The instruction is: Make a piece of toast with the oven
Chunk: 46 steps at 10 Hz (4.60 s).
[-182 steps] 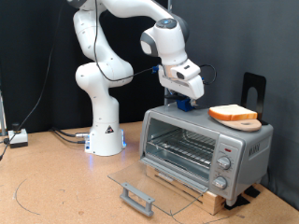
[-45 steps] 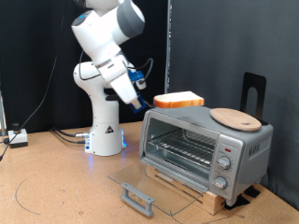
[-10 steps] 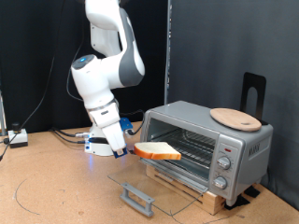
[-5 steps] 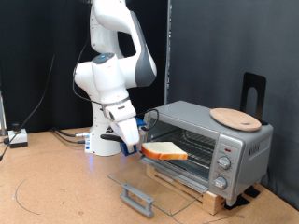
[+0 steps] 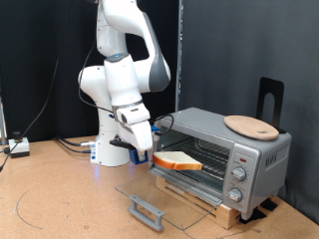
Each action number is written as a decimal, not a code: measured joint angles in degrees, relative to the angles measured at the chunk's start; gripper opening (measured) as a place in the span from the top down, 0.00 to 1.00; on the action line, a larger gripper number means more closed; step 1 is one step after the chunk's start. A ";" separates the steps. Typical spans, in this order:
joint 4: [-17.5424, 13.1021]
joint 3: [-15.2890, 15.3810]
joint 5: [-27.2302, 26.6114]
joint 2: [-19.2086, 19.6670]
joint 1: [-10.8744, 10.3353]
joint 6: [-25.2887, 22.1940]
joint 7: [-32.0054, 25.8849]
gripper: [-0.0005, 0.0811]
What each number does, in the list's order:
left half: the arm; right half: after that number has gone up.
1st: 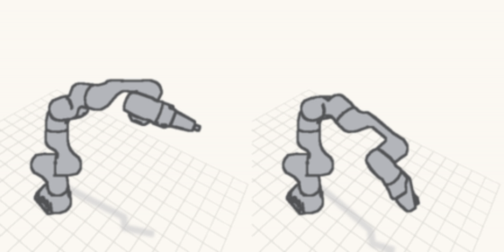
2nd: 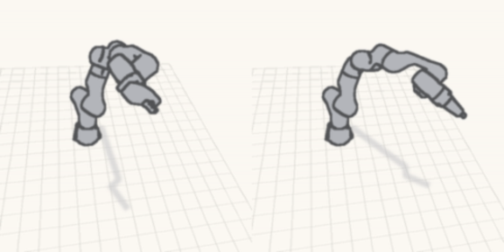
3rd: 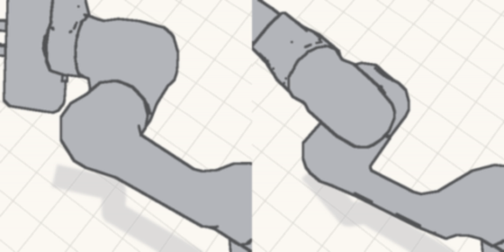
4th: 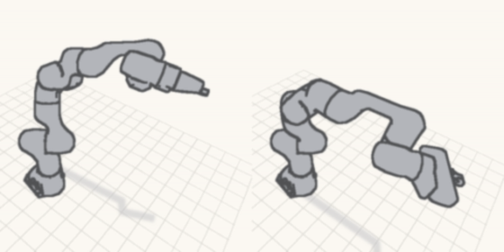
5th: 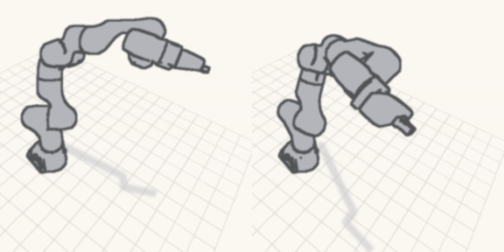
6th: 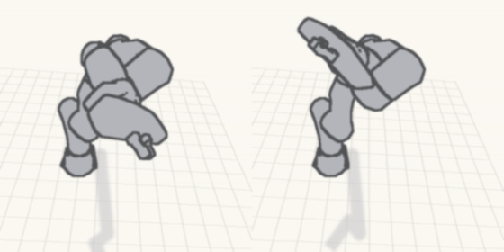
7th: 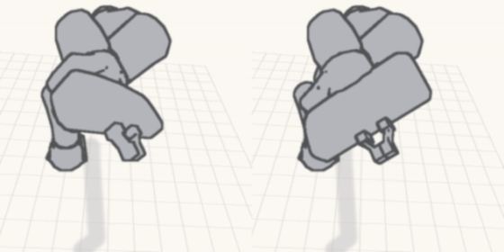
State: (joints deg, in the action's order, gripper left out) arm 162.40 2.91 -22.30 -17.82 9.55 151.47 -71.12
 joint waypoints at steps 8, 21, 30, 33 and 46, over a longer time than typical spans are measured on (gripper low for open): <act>-0.28 -0.91 1.64 -0.11 3.43 0.35 -1.25 0.51; 2.91 11.14 -7.31 -2.23 -5.25 -0.15 9.38 0.51; 0.64 5.12 -4.45 -1.82 2.25 -0.92 -0.46 0.51; -0.14 3.35 -3.76 -1.83 3.90 -3.07 -2.92 0.51; 0.26 7.82 -6.69 0.20 2.30 -4.45 0.99 0.51</act>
State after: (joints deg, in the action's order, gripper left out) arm 162.66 10.73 -28.99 -17.62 11.85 147.02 -70.12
